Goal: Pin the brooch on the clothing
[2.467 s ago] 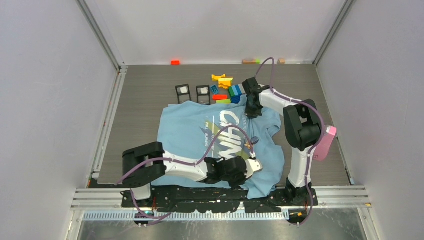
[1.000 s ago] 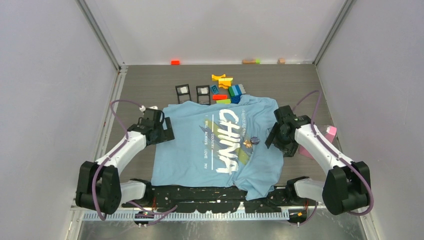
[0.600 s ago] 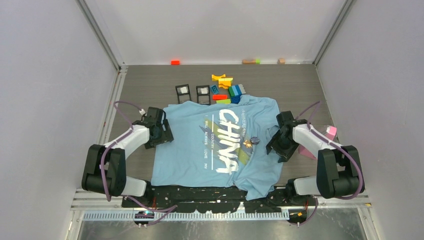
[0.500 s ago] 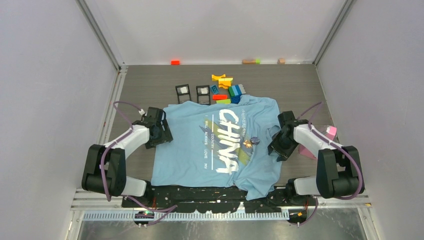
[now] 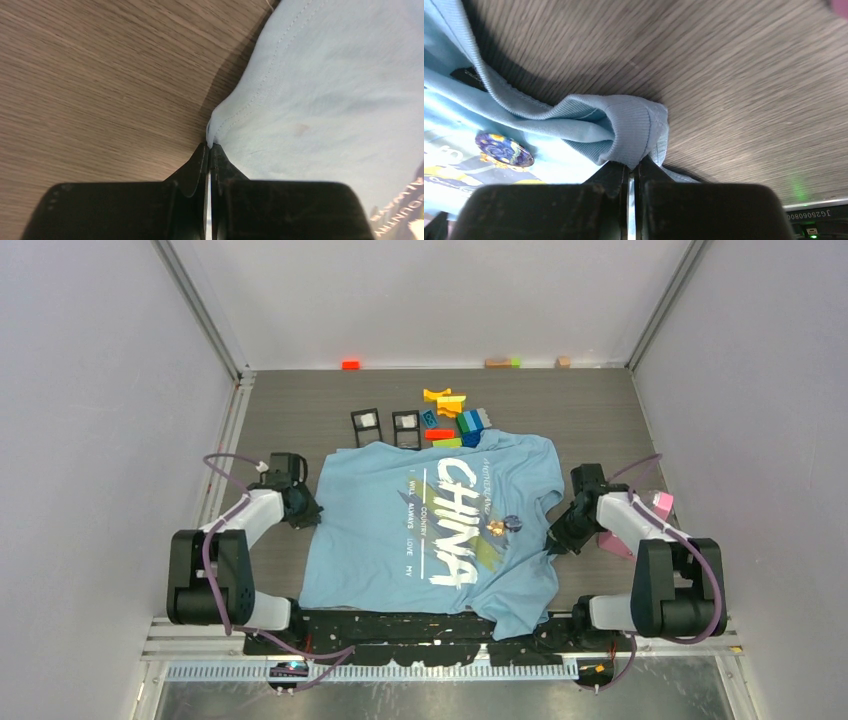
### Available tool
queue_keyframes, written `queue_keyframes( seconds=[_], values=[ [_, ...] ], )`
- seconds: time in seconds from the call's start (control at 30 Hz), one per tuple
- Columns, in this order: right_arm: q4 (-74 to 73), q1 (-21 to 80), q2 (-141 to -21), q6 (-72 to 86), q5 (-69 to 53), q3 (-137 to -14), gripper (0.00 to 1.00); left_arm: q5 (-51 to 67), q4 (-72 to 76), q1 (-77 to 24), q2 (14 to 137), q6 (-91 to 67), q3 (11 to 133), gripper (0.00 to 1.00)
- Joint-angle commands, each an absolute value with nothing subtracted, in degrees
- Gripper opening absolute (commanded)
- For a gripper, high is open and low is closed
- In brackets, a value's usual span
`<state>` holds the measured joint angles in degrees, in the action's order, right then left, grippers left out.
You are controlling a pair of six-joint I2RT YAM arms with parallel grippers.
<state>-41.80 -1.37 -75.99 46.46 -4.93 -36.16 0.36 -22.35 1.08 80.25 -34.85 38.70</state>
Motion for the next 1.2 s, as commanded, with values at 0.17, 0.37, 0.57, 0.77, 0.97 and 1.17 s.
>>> queue_keyframes(
  seconds=[0.17,0.37,0.57,0.77,0.97,1.17],
  values=[
    [-41.67,-8.19,-69.84,46.99,-0.29,-32.52,0.00,6.06,-18.00,10.54,79.12,-36.69,31.93,0.00],
    [-42.36,-10.09,-67.38,47.82,2.83,-32.07,0.00,4.07,-17.37,12.45,75.95,-36.96,30.74,0.00],
    [-42.41,-10.35,-67.86,47.55,2.36,-32.42,0.00,5.68,-17.60,12.65,73.92,-36.74,30.95,0.00],
    [-41.42,-10.37,-66.93,45.90,0.72,-32.98,0.00,12.26,-20.31,12.61,72.24,-36.66,31.58,0.27],
    [-41.00,-10.35,-65.17,45.15,-1.87,-32.94,0.00,11.19,-25.05,12.57,65.66,-37.01,30.26,0.61],
    [-39.07,-10.35,-65.74,44.94,-3.50,-31.93,0.00,9.50,-30.55,10.38,60.01,-37.10,28.57,0.62]
  ],
)
